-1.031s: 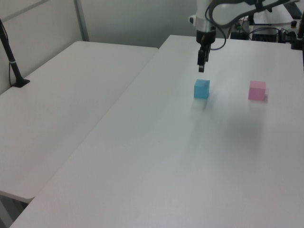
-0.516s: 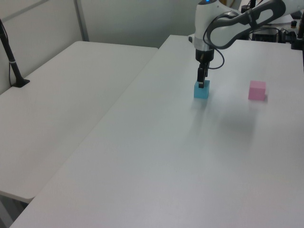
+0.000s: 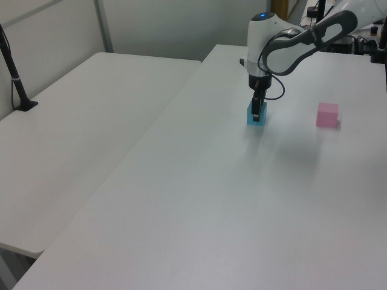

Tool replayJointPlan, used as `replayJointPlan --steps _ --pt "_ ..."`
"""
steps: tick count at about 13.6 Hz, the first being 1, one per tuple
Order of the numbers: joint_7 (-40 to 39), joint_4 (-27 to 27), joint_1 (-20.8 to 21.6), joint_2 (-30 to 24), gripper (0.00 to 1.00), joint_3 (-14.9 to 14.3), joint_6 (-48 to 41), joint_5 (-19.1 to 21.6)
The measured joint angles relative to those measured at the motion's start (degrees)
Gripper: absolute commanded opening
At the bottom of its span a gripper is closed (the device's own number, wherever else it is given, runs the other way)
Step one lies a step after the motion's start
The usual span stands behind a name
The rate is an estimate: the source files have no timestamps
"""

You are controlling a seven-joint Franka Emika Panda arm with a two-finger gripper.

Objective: Put blue cube on pink cube
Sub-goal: 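Close the gripper on the light-blue cube and lift it, then carry the held blue cube over the pink cube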

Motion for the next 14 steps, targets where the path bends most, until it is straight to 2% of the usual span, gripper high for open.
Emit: replayJointPlan --steps 1,2,3,4,7,11,14 --pt "0.00 0.00 -0.03 0.33 0.47 -0.03 0.45 0.00" --pt "0.00 0.00 -0.10 0.48 0.34 -0.06 0.52 0.00" --pt "-0.10 0.00 -0.14 0.53 0.31 -0.07 0.52 0.00" --pt "-0.14 0.01 -0.15 0.50 0.23 -0.07 0.52 0.00" --pt "-0.15 0.35 -0.18 -0.50 0.24 -0.11 0.22 -0.01" --pt "-0.15 2.34 -0.19 -5.40 0.25 -0.13 -6.63 -0.01" --pt "-0.15 9.15 0.08 -8.32 0.25 0.02 -17.71 0.02"
